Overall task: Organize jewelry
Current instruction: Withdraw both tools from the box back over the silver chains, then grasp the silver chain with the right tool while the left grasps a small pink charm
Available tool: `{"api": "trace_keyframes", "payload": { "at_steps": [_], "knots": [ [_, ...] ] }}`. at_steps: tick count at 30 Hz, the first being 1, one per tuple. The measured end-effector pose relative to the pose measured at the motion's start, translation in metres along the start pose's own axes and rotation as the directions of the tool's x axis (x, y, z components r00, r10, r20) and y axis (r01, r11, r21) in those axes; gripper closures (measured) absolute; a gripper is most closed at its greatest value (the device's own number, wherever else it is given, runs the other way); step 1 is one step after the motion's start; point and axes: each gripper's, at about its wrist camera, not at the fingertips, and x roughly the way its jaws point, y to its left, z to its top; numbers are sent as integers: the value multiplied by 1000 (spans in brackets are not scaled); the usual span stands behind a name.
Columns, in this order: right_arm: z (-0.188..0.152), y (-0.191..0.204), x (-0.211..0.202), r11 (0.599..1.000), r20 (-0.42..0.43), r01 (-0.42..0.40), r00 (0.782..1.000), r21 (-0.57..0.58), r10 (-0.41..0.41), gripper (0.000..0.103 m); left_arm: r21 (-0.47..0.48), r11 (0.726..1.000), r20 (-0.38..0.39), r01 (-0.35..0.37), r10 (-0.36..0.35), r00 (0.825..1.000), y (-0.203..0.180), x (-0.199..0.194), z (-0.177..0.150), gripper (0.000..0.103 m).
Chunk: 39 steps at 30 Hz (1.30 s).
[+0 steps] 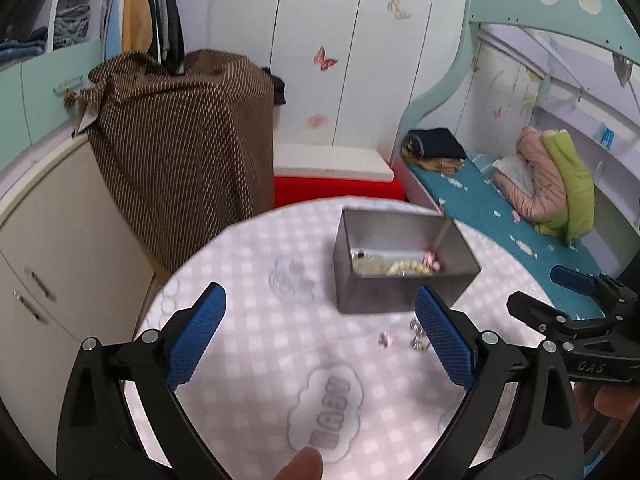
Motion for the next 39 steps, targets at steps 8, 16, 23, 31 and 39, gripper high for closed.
{"api": "trace_keyframes", "payload": {
  "at_steps": [8, 16, 23, 31, 39],
  "knots": [
    [-22, 9, 38, 1000, -96, -2, 995, -21, 0, 7, 25, 999, -57, -32, 34, 998, -4, 21, -27, 8],
    [-29, 14, 72, 999, -168, -34, 985, -29, 29, 7, 43, 999, -95, -31, 35, 995, -4, 38, -34, 8],
    [-29, 26, 86, 997, -173, -54, 984, -55, 44, 14, 40, 998, -116, -39, 43, 992, 3, 47, -35, 8],
    [-33, 33, 87, 991, -145, -48, 989, -125, 30, 66, 57, 998, -138, -22, 30, 990, 1, 56, -36, 8],
    [-42, 17, 77, 991, -145, -50, 989, -124, 32, 99, 113, 993, -173, 39, -19, 985, -24, 75, -40, 8]
  ]
}}
